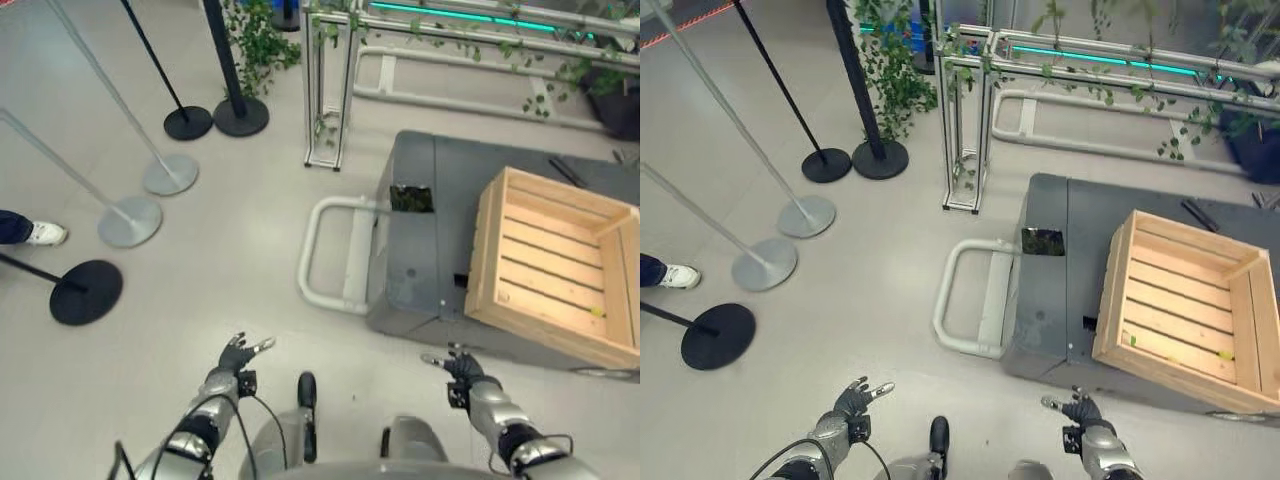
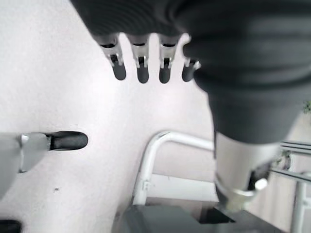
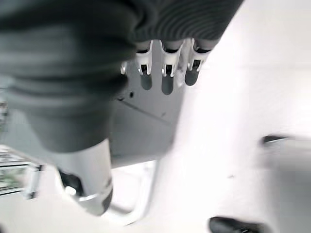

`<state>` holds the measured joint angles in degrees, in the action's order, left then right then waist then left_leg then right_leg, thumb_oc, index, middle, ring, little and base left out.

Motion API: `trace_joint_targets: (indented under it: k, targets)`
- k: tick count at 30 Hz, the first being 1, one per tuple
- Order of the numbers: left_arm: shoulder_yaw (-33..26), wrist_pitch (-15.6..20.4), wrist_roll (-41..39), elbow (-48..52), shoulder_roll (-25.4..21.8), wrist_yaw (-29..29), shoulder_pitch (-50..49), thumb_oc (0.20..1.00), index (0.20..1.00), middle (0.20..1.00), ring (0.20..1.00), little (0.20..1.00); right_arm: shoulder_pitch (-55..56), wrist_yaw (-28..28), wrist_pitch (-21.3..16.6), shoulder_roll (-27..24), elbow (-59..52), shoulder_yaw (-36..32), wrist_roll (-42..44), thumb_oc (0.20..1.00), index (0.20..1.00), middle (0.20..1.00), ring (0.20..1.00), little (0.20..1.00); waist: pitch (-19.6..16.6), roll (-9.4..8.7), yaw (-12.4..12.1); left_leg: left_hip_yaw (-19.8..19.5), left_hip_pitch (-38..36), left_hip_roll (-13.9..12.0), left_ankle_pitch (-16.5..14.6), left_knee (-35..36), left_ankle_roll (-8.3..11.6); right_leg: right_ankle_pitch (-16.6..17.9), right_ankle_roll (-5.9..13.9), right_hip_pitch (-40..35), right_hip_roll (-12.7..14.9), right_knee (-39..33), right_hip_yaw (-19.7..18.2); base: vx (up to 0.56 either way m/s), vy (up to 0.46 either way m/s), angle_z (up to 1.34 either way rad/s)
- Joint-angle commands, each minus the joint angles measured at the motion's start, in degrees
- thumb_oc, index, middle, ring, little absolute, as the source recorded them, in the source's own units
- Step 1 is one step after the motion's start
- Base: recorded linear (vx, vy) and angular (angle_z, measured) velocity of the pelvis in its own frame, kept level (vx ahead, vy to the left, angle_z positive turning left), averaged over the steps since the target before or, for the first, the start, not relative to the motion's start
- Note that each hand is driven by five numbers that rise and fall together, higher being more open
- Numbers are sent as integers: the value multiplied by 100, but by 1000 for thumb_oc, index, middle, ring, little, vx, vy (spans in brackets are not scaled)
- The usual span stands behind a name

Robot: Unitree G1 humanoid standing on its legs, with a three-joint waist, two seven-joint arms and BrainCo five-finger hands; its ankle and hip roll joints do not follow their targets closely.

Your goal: Pick up the fruits from the basket on one side to the basket on the other side

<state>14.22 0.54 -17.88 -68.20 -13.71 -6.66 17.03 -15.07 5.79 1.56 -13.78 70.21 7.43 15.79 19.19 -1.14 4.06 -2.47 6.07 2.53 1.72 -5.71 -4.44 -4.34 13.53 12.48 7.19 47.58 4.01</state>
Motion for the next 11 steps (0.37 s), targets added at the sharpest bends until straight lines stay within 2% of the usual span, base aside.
trace_joint_targets:
  k: [1, 2, 3, 4, 5, 9, 11]
  targets:
    - [-183, -215, 787, -503, 207, -50, -165, 1000, 1000, 1000, 1000, 1000, 322, 3, 241, -226, 408, -298, -11, 1000, 1000, 1000, 1000, 1000, -263, 316, 219, -4, 63, -537, -473, -133, 802, -593, -298, 83, -64, -829, 59, 359, -110, 54]
    - [-192, -274, 824, -651, 237, -6, -146, 1000, 1000, 1000, 1000, 1000, 361, -8, 258, -203, 520, -369, 50, 1000, 1000, 1000, 1000, 1000, -308, 271, 236, -24, 64, -480, -544, -161, 828, -714, -366, -5, 46, -1351, -37, 245, -151, 35]
    - [-230, -246, 857, -681, 244, 21, -142, 1000, 1000, 1000, 1000, 1000, 427, -35, 311, -203, 651, -392, 25, 1000, 1000, 1000, 1000, 1000, -355, 186, 262, -85, 68, -379, -590, -171, 864, -700, -423, -66, 137, -2232, -170, 270, -190, 28]
    - [-209, -188, 925, -594, 204, 17, -123, 1000, 1000, 1000, 1000, 1000, 514, -38, 320, -211, 717, -351, -82, 1000, 1000, 1000, 1000, 1000, -394, 151, 289, -152, 27, -342, -683, -178, 880, -563, -400, -116, 339, -2917, -254, 260, -192, 28]
    - [-234, -207, 961, -637, 204, 80, -194, 1000, 1000, 1000, 1000, 1000, 598, -143, 363, -194, 787, -341, -86, 1000, 1000, 1000, 1000, 1000, -480, 92, 277, -168, 36, -251, -709, -243, 873, -570, -404, -397, 254, -3239, -208, 177, -115, 42]
    - [-536, -186, 548, -633, 222, 191, -482, 1000, 1000, 1000, 1000, 1000, 796, -188, 381, -134, 834, -379, -130, 1000, 1000, 1000, 1000, 1000, -635, 20, 222, -166, -32, -209, -854, -407, 877, -563, -408, -599, 182, -3487, -182, 132, -133, 57]
    - [-607, -199, 468, -772, 285, 254, -610, 1000, 1000, 1000, 1000, 1000, 853, -216, 345, -117, 767, -327, -245, 1000, 1000, 1000, 1000, 1000, -738, 62, 213, -201, -111, -251, -857, -342, 902, -580, -451, -761, 133, -3649, -97, 128, -126, 30]
